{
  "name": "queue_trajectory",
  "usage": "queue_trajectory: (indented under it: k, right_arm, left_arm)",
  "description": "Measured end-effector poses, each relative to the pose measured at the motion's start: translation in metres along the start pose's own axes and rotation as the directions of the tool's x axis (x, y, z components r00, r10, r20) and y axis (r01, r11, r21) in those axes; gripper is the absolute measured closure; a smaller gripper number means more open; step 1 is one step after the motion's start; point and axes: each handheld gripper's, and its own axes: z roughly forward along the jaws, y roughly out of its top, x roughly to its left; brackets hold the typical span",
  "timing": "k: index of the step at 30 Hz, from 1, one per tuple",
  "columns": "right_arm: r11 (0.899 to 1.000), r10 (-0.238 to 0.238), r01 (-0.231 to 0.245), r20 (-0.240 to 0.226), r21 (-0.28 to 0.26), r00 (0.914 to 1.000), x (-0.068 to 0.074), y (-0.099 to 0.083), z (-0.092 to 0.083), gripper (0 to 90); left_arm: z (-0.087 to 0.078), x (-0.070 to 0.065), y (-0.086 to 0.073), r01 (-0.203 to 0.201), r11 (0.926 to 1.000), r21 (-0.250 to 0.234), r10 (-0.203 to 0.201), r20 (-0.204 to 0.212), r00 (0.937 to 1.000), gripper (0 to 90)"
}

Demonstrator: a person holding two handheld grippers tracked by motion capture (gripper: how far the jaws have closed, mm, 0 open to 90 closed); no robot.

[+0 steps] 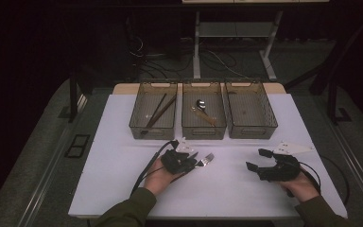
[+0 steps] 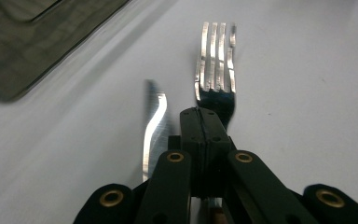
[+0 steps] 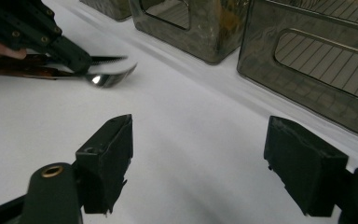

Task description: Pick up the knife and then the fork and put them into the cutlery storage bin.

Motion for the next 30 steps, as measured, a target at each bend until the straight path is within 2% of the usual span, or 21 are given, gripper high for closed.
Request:
queue_trajectory:
  k: [7, 12, 15, 16, 18, 19, 27, 30]
  right_arm:
    - [1.000, -0.002, 0.002, -0.001, -0.001, 1.0000, 0.000, 0.000, 0.000, 24.0]
    - [1.000, 0.000, 0.000, -0.003, -0.002, 1.0000, 0.000, 0.000, 0.000, 24.0]
    - [1.000, 0.000, 0.000, -0.003, -0.001, 1.0000, -0.001, 0.000, 0.000, 24.0]
    - [1.000, 0.000, 0.000, -0.003, 0.000, 1.0000, -0.001, 0.000, 0.000, 24.0]
    - [1.000, -0.003, 0.003, -0.001, 0.000, 1.0000, 0.000, 0.000, 0.000, 24.0]
    - [1.000, -0.004, 0.004, 0.000, 0.000, 1.0000, 0.000, 0.000, 0.001, 24.0]
    - [1.000, -0.010, 0.010, -0.003, 0.004, 0.9999, 0.001, 0.000, 0.001, 24.0]
    - [1.000, -0.011, 0.011, -0.004, 0.005, 0.9999, 0.001, 0.000, 0.001, 24.0]
  left_arm:
    - [-0.003, 0.000, 0.000, -0.027, 0.9996, -0.004, 0.027, 0.021, 0.9994, 88.9]
    - [-0.028, 0.002, -0.007, 0.008, 0.9986, -0.053, -0.005, 0.049, 0.9988, 80.9]
    - [-0.037, 0.001, -0.018, 0.007, 0.9990, -0.043, -0.006, 0.046, 0.9989, 75.5]
    - [-0.039, 0.002, -0.021, -0.008, 0.9995, -0.029, 0.010, 0.044, 0.9990, 74.6]
    - [-0.039, -0.001, -0.024, 0.005, 0.9996, -0.029, -0.004, 0.047, 0.9989, 73.7]
    - [-0.039, 0.000, -0.025, -0.016, 0.9998, -0.009, 0.016, 0.046, 0.9988, 73.1]
    - [-0.031, -0.002, -0.029, -0.028, 0.9994, 0.021, 0.027, 0.059, 0.9979, 72.6]
    - [-0.030, -0.004, -0.029, -0.046, 0.9986, 0.024, 0.045, 0.053, 0.9976, 73.0]
